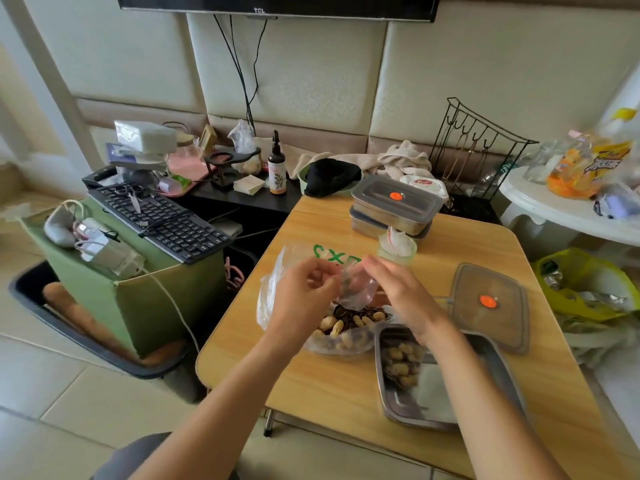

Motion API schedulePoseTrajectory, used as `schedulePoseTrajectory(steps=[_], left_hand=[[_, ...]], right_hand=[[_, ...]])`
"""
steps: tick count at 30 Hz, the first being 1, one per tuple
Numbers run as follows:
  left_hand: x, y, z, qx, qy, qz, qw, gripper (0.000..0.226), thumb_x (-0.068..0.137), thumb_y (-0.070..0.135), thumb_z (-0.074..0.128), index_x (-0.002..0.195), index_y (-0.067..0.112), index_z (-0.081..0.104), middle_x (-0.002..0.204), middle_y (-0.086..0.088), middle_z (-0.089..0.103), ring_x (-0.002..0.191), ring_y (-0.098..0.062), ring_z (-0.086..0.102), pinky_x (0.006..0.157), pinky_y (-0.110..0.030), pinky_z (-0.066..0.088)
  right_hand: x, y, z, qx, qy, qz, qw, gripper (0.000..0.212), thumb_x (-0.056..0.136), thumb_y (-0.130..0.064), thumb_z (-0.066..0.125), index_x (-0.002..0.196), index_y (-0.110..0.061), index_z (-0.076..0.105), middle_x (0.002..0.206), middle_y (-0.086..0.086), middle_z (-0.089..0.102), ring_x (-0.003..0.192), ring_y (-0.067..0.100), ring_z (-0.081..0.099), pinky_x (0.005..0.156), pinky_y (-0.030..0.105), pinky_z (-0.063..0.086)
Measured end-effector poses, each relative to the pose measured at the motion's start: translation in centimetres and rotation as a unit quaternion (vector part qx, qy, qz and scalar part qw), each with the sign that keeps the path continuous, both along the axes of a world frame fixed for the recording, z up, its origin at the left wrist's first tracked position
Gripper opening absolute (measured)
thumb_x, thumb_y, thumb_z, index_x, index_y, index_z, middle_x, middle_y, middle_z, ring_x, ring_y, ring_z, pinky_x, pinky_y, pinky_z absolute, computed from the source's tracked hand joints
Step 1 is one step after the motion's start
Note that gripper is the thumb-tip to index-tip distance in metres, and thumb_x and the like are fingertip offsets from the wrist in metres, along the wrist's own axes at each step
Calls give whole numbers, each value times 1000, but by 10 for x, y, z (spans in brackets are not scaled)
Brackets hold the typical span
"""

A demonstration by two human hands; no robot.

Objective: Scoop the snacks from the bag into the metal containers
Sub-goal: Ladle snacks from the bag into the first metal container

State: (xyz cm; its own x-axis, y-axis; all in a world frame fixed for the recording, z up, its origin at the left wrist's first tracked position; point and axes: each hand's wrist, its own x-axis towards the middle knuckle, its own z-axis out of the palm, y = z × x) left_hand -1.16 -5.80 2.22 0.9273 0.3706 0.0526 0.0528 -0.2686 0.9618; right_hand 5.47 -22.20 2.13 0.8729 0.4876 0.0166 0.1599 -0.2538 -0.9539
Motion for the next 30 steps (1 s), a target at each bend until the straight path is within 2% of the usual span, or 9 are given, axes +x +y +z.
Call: schedulePoseTrajectory(steps=[4,7,10,12,15,18,21,25,30], left_hand=[[5,7,0,8,11,4,1000,6,97,17,66,94,19,71,83,-5,72,59,-5,65,50,-13,49],[11,13,0,55,34,-9,998,5,93,19,67,94,22,70,81,-1,69,55,2,54,49,-13,43],[13,20,5,2,71,-75,995,5,92,19,71,95,21,75,80,-2,69,60,-4,55,51,-15,42],[13,23,9,-25,84,-105,991,6,92,19,72,91,19,78,83,-12,69,70,-15,53,60,-23,43],[13,27,11,-23,87,-112,990,10,93,22,72,88,18,79,86,-16,72,65,-11,54,66,-29,46],[12,30,10,-22,77,-93,992,14,93,23,73,85,16,80,70,-5,71,55,-6,56,61,-24,48],[10,29,9,-32,54,-62,996,12,91,24,78,83,15,81,59,3,67,49,-4,54,51,-13,45],[9,24,9,-48,26,-60,997,12,87,25,82,84,14,79,72,-4,76,57,-7,61,59,-18,53],[6,21,9,-25,14,-93,995,10,94,14,73,90,16,82,72,-2,77,60,-8,66,62,-20,56]], right_hand=[[8,6,-9,-62,-65,-36,995,5,99,-26,69,102,-25,73,100,-8,75,96,7,69,93,36,58],[12,5,-8,-50,-45,-28,997,14,98,-14,67,99,-26,73,96,-9,75,91,10,70,85,32,57],[14,4,-5,-63,-45,-12,997,21,96,-7,63,94,-24,74,90,-11,73,88,12,67,80,28,53],[15,2,-4,-73,-51,-19,996,20,96,-9,63,93,-25,74,91,-9,73,89,16,67,81,32,55],[16,0,-6,-84,-61,-47,993,12,98,-19,67,105,-28,69,102,-9,70,96,13,66,85,28,55],[10,7,-9,-103,-184,-145,967,25,93,-17,74,114,-21,61,105,-4,62,96,9,60,79,17,50],[-2,16,-2,-50,-279,-192,940,11,93,-12,72,100,-15,64,91,-5,65,84,8,61,70,12,47],[-11,26,-1,3,-81,-103,991,14,99,-33,69,100,-20,73,91,-5,76,87,6,71,78,20,57],[-11,33,-9,105,103,-104,984,23,95,-29,76,102,-7,75,91,8,79,87,17,75,77,25,59]])
